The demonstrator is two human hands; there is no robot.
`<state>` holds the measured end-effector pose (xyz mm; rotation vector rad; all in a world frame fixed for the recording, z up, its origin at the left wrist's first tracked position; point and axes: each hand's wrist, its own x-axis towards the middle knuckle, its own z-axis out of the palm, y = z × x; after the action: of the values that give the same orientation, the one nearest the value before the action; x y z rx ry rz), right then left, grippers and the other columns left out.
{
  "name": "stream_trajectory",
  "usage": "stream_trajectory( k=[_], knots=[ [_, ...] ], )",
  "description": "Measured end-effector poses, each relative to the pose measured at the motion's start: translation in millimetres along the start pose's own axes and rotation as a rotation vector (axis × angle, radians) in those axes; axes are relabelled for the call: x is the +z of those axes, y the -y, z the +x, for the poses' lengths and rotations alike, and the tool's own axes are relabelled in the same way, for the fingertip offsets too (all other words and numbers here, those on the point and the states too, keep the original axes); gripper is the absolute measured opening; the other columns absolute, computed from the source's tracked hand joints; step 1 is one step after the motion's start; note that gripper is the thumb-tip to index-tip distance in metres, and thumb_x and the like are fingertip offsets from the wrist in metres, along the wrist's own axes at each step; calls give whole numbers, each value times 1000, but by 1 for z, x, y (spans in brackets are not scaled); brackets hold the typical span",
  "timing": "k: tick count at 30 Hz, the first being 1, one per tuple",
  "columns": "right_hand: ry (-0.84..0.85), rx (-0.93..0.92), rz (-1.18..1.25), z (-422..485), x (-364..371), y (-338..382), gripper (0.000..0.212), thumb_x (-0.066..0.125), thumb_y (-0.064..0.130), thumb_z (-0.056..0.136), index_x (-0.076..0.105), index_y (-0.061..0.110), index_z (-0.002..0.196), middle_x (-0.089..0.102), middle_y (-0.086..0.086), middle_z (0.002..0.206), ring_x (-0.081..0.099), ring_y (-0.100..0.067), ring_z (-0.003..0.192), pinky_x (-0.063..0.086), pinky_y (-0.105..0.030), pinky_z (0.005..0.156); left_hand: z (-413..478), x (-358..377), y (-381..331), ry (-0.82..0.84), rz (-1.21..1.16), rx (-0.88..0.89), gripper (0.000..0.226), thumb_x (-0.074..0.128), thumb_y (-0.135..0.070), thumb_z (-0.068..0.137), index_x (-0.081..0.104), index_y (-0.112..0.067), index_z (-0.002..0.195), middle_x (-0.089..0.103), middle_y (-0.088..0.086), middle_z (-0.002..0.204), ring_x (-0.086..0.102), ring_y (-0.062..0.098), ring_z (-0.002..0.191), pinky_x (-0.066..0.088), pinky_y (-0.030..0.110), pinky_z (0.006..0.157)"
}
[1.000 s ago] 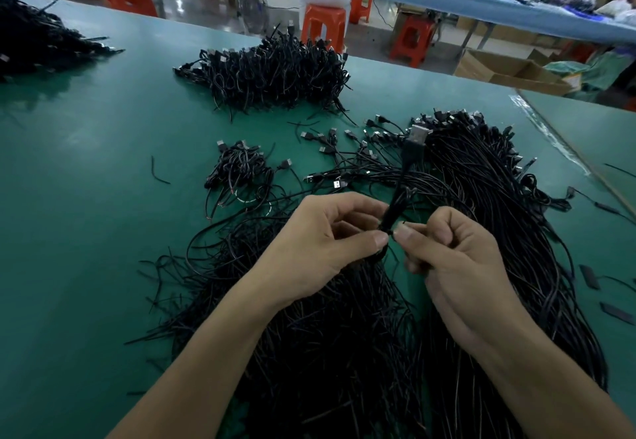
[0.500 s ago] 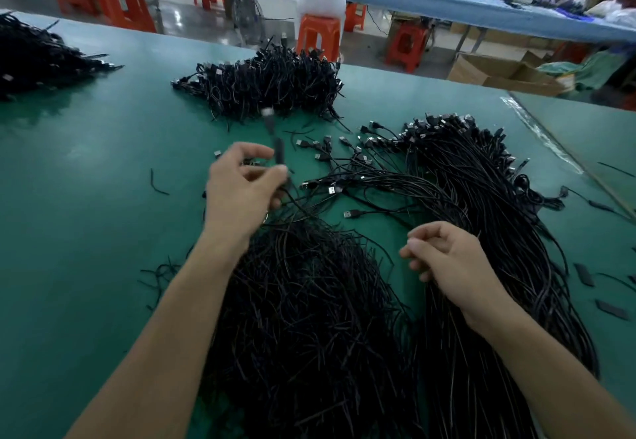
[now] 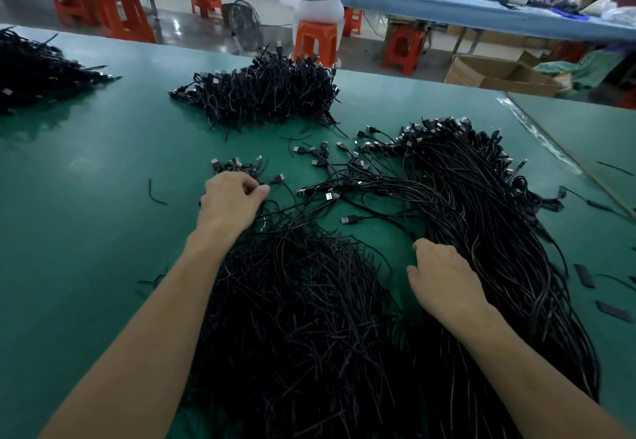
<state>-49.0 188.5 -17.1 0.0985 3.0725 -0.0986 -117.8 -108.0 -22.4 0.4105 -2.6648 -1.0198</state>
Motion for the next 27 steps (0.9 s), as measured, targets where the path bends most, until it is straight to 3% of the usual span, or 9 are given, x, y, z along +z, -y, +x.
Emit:
stream_trajectory(
  k=[5, 9, 12, 14, 17, 21, 24, 26, 27],
  knots=[
    [16, 68, -96, 5, 4, 9, 29, 53, 13, 97, 33, 13, 76, 43, -1, 78, 43, -16, 63, 29, -28, 48, -22, 11, -1, 6, 85, 30, 22, 68, -35, 92, 71, -27, 113, 63, 0, 112, 64, 22, 96, 56, 40, 78],
    [155, 96, 278, 18, -5, 10, 30, 47, 12, 99, 40, 6, 71, 45, -1, 69, 37, -18, 52, 31, -27, 49, -34, 10, -8, -59, -55, 164, 9, 65, -22, 94, 72, -26, 98, 61, -7, 95, 57, 3, 78, 51, 30, 70],
    [91, -15, 584, 13, -24, 21, 25, 42, 9, 101, 62, 11, 85, 58, 1, 73, 45, -17, 51, 39, -20, 43, -45, 1, -23, -35, -101, 300, 11, 70, -19, 91, 72, -26, 99, 62, -15, 85, 56, -3, 76, 55, 27, 74],
    [38, -150, 686, 4, -41, 37, 27, 41, 8, 102, 62, 20, 90, 64, -3, 85, 58, -19, 63, 51, -24, 57, -51, -2, -39, 53, -143, 396, 25, 74, -20, 88, 70, -26, 112, 62, -17, 87, 58, 0, 80, 57, 30, 80],
    [-23, -397, 738, -20, -64, 67, 28, 48, 8, 97, 60, 25, 79, 62, 5, 75, 52, -9, 58, 42, -21, 55, -63, 1, -67, 311, -158, 508, 59, 74, -16, 86, 52, -27, 140, 65, -2, 103, 63, 16, 94, 55, 38, 91],
    [78, -753, 847, -63, -82, 99, 23, 55, 19, 95, 56, 20, 72, 54, 11, 72, 52, -3, 74, 40, -19, 70, -75, 29, -49, 596, -542, 116, 42, 50, 6, 99, 49, -4, 140, 71, 1, 105, 63, -3, 87, 53, 16, 82],
    [38, -903, 878, -77, -91, 102, 33, 64, 25, 96, 55, 13, 67, 54, 5, 66, 53, -7, 69, 39, -22, 69, -64, 41, -48, 350, -379, 237, 18, 53, -15, 102, 54, -32, 106, 58, -1, 99, 49, -7, 75, 44, 1, 80],
    [-25, -952, 923, -79, -96, 97, 36, 66, 19, 94, 52, 16, 62, 50, 6, 60, 49, -8, 60, 37, -19, 62, -57, 37, -61, 166, -427, 277, 10, 49, -32, 104, 53, -34, 95, 52, -5, 81, 48, -9, 65, 38, -2, 65],
    [-67, -960, 942, -79, -98, 93, 38, 67, 13, 91, 49, 18, 58, 47, 8, 57, 45, -6, 56, 36, -17, 59, -52, 34, -64, 113, -491, 225, 28, 42, -42, 106, 61, -28, 92, 58, -4, 77, 54, -7, 65, 42, 1, 62]
  ],
)
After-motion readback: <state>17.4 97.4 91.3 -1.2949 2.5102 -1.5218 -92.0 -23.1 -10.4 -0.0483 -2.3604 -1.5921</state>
